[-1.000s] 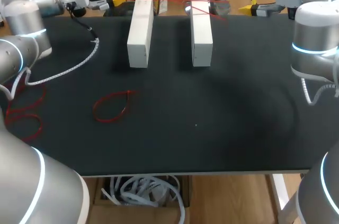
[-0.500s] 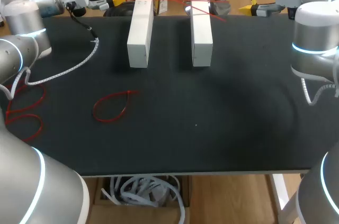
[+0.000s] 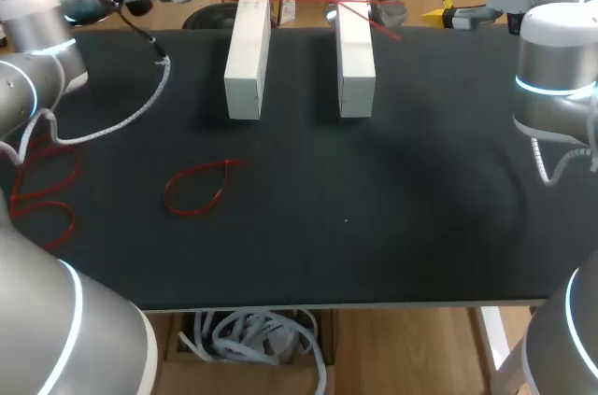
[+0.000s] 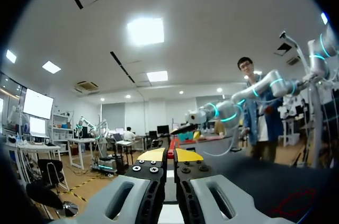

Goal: Grab the tape and strap the tape.

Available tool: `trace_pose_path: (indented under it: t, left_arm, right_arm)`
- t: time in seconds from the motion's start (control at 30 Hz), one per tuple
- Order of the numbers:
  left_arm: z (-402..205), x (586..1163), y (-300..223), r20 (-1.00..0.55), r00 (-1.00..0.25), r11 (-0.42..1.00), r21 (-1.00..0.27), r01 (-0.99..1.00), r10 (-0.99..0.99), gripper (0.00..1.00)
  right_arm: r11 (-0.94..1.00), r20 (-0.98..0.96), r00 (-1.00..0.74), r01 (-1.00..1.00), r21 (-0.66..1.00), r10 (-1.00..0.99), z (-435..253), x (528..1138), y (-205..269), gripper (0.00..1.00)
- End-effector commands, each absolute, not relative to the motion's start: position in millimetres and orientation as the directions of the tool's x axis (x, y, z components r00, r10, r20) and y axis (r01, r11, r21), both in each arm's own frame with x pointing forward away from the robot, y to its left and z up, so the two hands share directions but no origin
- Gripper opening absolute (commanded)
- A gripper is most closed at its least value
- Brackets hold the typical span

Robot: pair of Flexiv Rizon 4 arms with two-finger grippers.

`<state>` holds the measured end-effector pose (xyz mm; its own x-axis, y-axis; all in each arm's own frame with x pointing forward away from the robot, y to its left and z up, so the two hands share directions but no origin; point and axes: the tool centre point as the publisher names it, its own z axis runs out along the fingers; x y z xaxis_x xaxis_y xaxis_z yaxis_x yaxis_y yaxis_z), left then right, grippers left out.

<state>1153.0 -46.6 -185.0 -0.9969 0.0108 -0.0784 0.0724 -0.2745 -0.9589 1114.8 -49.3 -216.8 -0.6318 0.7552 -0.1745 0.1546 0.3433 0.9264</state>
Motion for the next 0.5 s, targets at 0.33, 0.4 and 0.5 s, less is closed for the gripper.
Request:
trace_pose_path:
  t: [0.33, 0.4, 0.5]
  left_arm:
    - [-151.3, 1123.2, -43.1, -0.196, -0.944, -0.444, -0.894, 0.061, 0.267, 0.00]
    - [-148.6, 1115.3, -39.7, -0.182, -0.949, -0.430, -0.901, 0.056, 0.257, 0.00]
    - [-143.2, 1102.4, -33.2, -0.152, -0.960, -0.397, -0.917, 0.048, 0.237, 0.00]
  right_arm:
    - [0.344, -0.174, -0.633, 0.156, 0.926, 0.755, -216.6, 1114.8, -49.6, 1.00]
    - [0.344, -0.174, -0.633, 0.156, 0.926, 0.755, -216.6, 1114.8, -49.6, 1.00]
    - [0.344, -0.174, -0.633, 0.156, 0.926, 0.755, -216.6, 1114.8, -49.6, 1.00]
